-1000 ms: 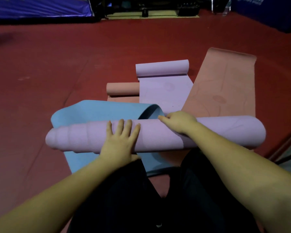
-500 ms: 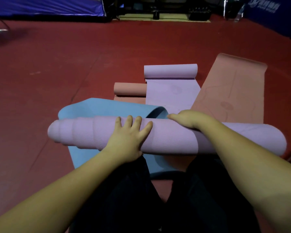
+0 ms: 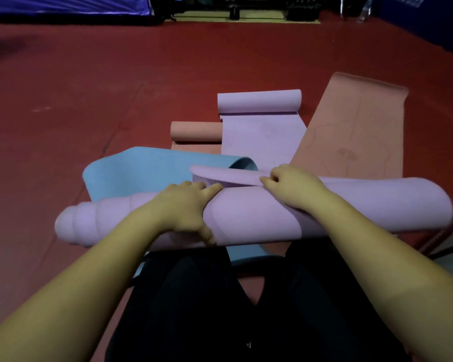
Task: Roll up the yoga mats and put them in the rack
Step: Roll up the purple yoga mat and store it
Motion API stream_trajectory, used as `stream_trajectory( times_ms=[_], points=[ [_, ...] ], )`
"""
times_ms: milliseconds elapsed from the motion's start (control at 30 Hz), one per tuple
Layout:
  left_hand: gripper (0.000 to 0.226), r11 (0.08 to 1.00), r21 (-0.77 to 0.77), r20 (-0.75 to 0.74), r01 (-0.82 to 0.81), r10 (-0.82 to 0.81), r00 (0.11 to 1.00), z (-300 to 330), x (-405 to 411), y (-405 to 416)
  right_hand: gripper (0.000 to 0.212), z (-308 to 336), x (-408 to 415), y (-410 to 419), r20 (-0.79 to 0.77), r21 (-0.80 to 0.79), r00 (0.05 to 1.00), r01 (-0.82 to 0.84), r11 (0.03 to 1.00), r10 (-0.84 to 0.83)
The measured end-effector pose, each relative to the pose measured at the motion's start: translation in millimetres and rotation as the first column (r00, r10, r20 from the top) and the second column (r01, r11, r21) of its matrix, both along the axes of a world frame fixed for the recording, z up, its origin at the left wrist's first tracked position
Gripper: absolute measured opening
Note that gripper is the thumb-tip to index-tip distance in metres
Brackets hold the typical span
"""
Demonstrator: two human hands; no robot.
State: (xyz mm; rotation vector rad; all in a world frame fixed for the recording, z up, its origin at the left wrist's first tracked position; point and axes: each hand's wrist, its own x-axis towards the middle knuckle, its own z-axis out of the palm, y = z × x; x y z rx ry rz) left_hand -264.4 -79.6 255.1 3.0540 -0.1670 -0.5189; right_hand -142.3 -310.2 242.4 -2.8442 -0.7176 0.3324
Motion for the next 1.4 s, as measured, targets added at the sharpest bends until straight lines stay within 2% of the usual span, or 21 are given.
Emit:
stream_trajectory(
  times_ms=[100, 167, 267, 367, 467, 567, 633, 733, 800, 867, 967, 1167, 1300, 1400],
  points=[
    [0.121, 0.978, -0.174, -0.247, -0.113, 0.068, 0.967, 8, 32, 10, 0.051, -11, -13, -10, 0.105, -0.028, 0.994, -0.011, 1.000, 0.014],
    [0.123, 0.958, -0.219, -0.382, -0.188, 0.093, 0.919, 10, 50, 14, 0.054, -17, -16, -11, 0.163, -0.031, 0.987, 0.019, 0.999, -0.014],
    [0.116, 0.925, -0.278, -0.449, -0.258, 0.112, 0.886, 8, 63, 12, 0.059, -16, -6, -12, 0.094, -0.037, 0.993, 0.073, 0.997, -0.069],
    [0.107, 0.922, -0.324, -0.326, -0.212, 0.102, 0.940, 4, 59, 8, 0.060, -16, 5, -12, 0.025, -0.047, 0.996, 0.089, 0.995, -0.088],
    [0.098, 0.964, -0.264, 0.046, -0.025, 0.039, 0.998, -2, 41, 7, 0.064, -19, 12, -9, -0.023, -0.041, 0.996, 0.088, 0.995, -0.089],
    [0.077, 0.974, -0.220, 0.393, 0.052, 0.040, 0.919, -26, 8, -4, 0.070, -20, 21, -2, -0.078, -0.081, 0.993, 0.083, 0.993, -0.089],
    [0.077, 0.997, -0.063, 0.526, 0.050, -0.010, 0.850, -49, -17, -22, 0.074, -20, 28, 3, -0.127, -0.104, 0.988, 0.080, 0.991, -0.093],
    [0.110, 0.976, 0.217, 0.459, 0.010, -0.111, 0.881, -77, -37, -39, 0.076, -18, 34, 11, -0.184, -0.119, 0.978, 0.077, 0.990, -0.098],
    [0.109, 0.956, 0.289, 0.456, -0.042, -0.099, 0.885, -81, -31, -39, 0.078, -16, 37, 16, -0.215, -0.130, 0.971, 0.077, 0.989, -0.104],
    [0.106, 0.951, 0.302, 0.452, -0.062, -0.086, 0.888, -75, -21, -39, 0.077, -10, 39, 17, -0.255, -0.128, 0.959, 0.091, 0.988, -0.121],
    [0.116, 0.952, 0.302, 0.422, -0.045, -0.092, 0.902, -59, -11, -42, 0.071, 4, 41, 15, -0.321, -0.109, 0.939, 0.096, 0.989, -0.126],
    [0.109, 0.964, 0.265, 0.506, 0.028, -0.164, 0.847, -28, -28, -43, 0.064, 32, 28, 14, -0.353, -0.065, 0.933, 0.052, 0.997, -0.072],
    [0.103, 0.970, 0.242, 0.471, 0.028, -0.142, 0.871, -7, -47, -32, 0.053, 52, 8, 17, -0.417, -0.048, 0.909, 0.001, 0.999, -0.021],
    [0.105, 0.972, 0.233, 0.424, 0.027, -0.126, 0.897, -1, -61, -28, 0.051, 52, -1, 19, -0.439, -0.094, 0.899, -0.047, 0.994, 0.001]
  ],
)
